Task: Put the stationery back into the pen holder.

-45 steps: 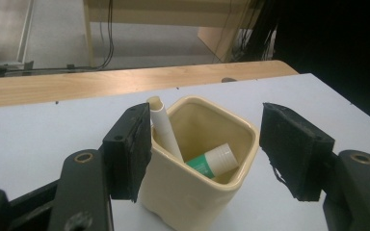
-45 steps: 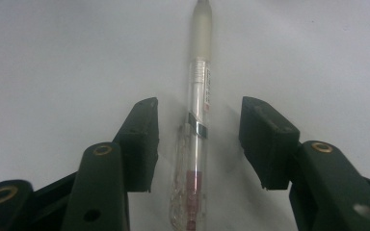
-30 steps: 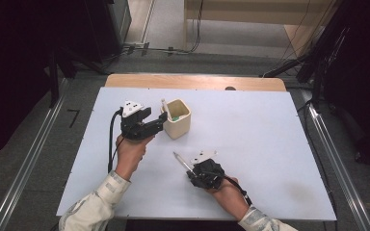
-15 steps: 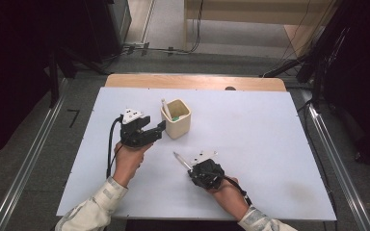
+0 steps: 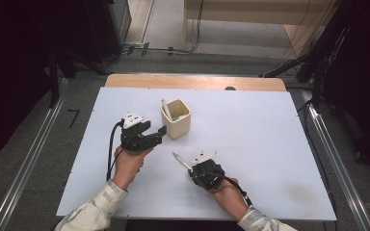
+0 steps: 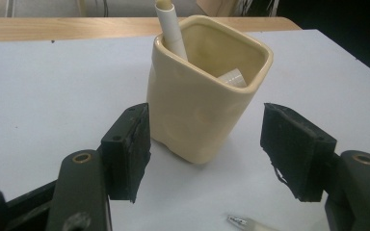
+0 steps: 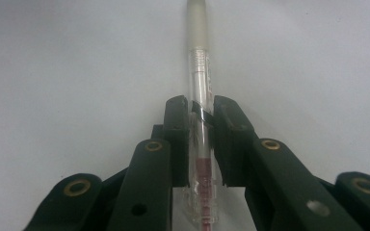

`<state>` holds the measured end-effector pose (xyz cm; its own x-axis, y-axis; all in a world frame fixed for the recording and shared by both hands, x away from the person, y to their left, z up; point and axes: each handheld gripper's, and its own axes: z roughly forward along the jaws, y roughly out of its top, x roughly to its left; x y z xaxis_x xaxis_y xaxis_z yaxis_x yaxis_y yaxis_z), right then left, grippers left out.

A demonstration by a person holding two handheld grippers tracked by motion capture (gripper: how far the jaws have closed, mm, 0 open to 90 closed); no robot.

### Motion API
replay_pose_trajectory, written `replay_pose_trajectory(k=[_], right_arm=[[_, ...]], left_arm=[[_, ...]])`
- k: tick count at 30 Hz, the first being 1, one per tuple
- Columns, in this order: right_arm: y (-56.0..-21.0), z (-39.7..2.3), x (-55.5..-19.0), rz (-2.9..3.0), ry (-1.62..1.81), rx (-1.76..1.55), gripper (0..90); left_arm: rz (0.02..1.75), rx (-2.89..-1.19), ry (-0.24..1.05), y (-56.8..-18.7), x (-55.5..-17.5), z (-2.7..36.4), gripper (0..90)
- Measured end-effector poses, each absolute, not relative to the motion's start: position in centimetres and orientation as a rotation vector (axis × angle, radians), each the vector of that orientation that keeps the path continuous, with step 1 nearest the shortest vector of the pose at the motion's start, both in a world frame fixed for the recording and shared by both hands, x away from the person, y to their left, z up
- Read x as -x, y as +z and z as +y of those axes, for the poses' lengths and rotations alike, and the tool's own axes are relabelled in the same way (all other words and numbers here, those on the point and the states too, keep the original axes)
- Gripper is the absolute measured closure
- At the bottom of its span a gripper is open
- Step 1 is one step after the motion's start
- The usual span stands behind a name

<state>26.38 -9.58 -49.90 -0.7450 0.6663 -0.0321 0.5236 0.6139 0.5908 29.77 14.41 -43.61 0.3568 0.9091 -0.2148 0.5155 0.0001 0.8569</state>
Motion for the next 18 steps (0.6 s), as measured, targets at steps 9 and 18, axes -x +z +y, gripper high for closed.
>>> replay_pose_trajectory(k=[9,18], right_arm=[[-49.4,-10.0,-26.5,2.573,0.87,-0.985,75.2],[-47.9,-11.0,-26.7,2.512,0.941,-1.012,75.2]], left_arm=[[1.296,-1.646,0.498,-43.6,-29.6,14.7,35.6],[1.296,-1.653,0.474,-43.6,-29.5,14.5,35.6]])
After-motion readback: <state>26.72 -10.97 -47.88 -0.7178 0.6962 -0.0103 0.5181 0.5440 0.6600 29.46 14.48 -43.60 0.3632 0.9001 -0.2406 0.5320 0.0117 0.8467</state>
